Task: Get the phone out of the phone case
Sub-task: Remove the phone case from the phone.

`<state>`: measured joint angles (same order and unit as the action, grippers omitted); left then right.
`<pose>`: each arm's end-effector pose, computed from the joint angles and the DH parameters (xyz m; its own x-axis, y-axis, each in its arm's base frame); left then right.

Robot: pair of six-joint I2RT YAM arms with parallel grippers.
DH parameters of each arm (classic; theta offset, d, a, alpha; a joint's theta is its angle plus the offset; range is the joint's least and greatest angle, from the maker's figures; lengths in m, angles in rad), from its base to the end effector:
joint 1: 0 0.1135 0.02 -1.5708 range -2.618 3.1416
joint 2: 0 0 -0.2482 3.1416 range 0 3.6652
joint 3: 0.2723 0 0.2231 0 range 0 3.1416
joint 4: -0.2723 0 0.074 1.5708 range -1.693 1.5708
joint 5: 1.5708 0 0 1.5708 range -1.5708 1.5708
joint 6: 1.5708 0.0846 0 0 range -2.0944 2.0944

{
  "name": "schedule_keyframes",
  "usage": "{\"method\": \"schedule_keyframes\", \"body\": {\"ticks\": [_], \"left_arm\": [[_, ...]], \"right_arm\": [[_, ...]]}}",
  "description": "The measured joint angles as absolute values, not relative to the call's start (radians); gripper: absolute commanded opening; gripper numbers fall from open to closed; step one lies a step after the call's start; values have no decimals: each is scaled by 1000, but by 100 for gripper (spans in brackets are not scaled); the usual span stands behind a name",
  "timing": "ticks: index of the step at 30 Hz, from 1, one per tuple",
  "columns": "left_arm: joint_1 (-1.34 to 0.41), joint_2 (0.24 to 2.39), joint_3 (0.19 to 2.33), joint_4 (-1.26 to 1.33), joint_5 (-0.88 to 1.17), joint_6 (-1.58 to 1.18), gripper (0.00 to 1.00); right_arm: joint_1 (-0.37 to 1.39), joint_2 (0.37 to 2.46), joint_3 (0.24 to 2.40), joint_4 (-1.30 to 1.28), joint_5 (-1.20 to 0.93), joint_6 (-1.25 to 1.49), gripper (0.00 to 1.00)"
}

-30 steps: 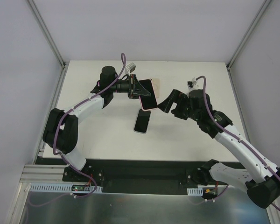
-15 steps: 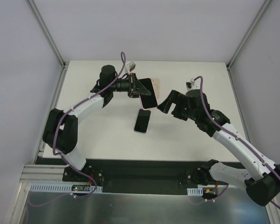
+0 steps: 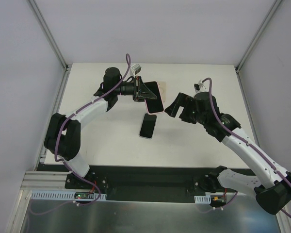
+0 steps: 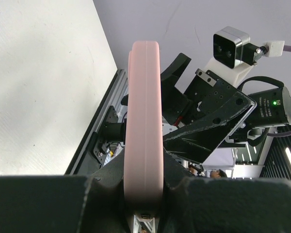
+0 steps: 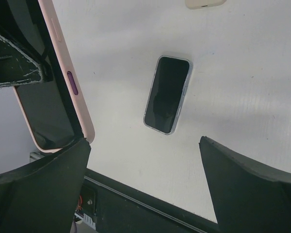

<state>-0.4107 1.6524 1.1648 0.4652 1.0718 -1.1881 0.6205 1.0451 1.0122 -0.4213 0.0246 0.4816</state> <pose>0.3120 -0.2169 0.3106 -0.9315 -0.0785 -0.3551 0.3528 0.0412 -0.9348 0.2084 0.1464 0.3115 -0.5773 0.1566 -0.8014 -0.3339 0.8504 0.4067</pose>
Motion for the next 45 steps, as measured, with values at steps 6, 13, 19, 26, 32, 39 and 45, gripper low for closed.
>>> {"method": "schedule_keyframes", "body": {"ticks": [6,13,19,26,32,39,45], "left_arm": [[-411,1652,1172,464,1074,-1185,0],[-411,1652,1175,457,1076,-1185,0],[-411,1652,1176,444,1078,-1185,0],[-411,1652,1177,405,1077,-1159,0],[-411,1652,1189,402,1077,-1155,0],[-411,1651,1191,392,1075,-1137,0],[-411,1651,1191,379,1072,-1132,0]], "right_arm": [[620,1044,1018,-419,24,480,98],[620,1044,1018,-424,27,477,98],[620,1043,1018,-424,27,468,98],[624,1026,1026,-424,26,462,98],[626,1032,1030,-423,26,459,98],[627,1072,1030,-422,26,459,98],[627,1074,1030,-423,26,459,98]]}}
